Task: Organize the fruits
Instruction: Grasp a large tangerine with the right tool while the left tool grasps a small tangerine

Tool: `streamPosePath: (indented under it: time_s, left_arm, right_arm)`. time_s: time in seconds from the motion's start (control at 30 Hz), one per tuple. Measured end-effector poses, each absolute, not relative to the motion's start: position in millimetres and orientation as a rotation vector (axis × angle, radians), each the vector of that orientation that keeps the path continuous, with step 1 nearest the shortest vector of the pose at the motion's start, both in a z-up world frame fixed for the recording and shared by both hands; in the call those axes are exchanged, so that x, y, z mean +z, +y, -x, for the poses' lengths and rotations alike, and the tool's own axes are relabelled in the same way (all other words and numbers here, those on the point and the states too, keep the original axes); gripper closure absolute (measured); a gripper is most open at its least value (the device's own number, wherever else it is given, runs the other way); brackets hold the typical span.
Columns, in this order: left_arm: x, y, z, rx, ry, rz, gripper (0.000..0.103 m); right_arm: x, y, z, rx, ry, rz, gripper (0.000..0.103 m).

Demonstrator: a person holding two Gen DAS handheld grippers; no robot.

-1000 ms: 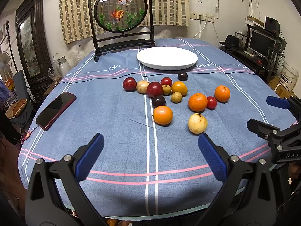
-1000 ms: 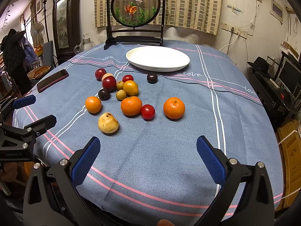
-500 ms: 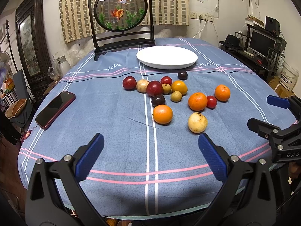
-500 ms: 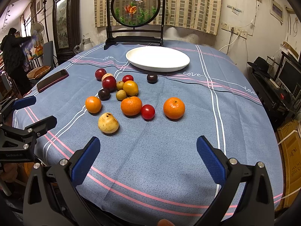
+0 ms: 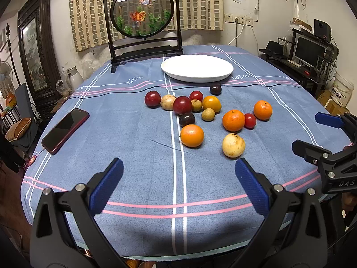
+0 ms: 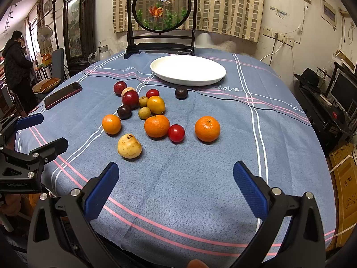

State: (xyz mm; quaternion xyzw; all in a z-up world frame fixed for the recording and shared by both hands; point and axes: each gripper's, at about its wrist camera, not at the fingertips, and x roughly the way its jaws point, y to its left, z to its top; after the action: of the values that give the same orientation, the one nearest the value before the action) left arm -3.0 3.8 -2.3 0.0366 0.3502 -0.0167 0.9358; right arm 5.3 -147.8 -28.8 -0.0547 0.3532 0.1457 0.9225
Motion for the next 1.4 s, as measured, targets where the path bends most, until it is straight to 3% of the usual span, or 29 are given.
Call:
streamPosePath:
  time_s: [0.3,0.53,0.77,0.9,0.97,1.03,1.23,1.4]
  left_arm:
    - [-2.7,3.2,3.1,-0.046,0.713,-0.078,0.002]
    - [-11.3,6.4,0.3,-0.043,0.711,-0.077,0.002]
    - [-28.1,16.3,-9.5,-0.077,0.744,-0.054,0.002]
    - [-38.1,22.5,-18.3,-0.107,0.750,-0.041,0.002]
    - [-41.9,24.2,-23.4,-0.121,0.752,-0.035,0.002]
    - [-43.5,26.4,-29.8,-0.140,0.753,-0.024,0.002]
    - [-45.4,30.4,-52.6,-0.176,0.770,-0.008,0.004]
    - [-48.6,30.9,-75.9,-0.217,0.810,0.019,0.018]
  right_arm:
    - [-29.7,-147.8,-5.5,0.304,0.722,0.114,0.001]
    - [-31.8,-147.5,2.9,0.353,0.575,0.114,0.001]
    - [-55.3,-155.8,-30.9,0.401,0.769,0.029,0.001]
    - [-57.8,-166.8,-48.9,0.342,0.778,0.048,0.001]
    - [-56.7,-172.8,-63.0,0.320,0.789,0.068,0.004]
    - [-55.4,-177.2,-77.2,0.303,0.800,0.091,0.016]
    - [-75.1,-179.8,-127.3,0.296,0.906,0.147,0.034]
    - [-83.4,-173.1,-142.7,0.350,0.945,0.136,0.037]
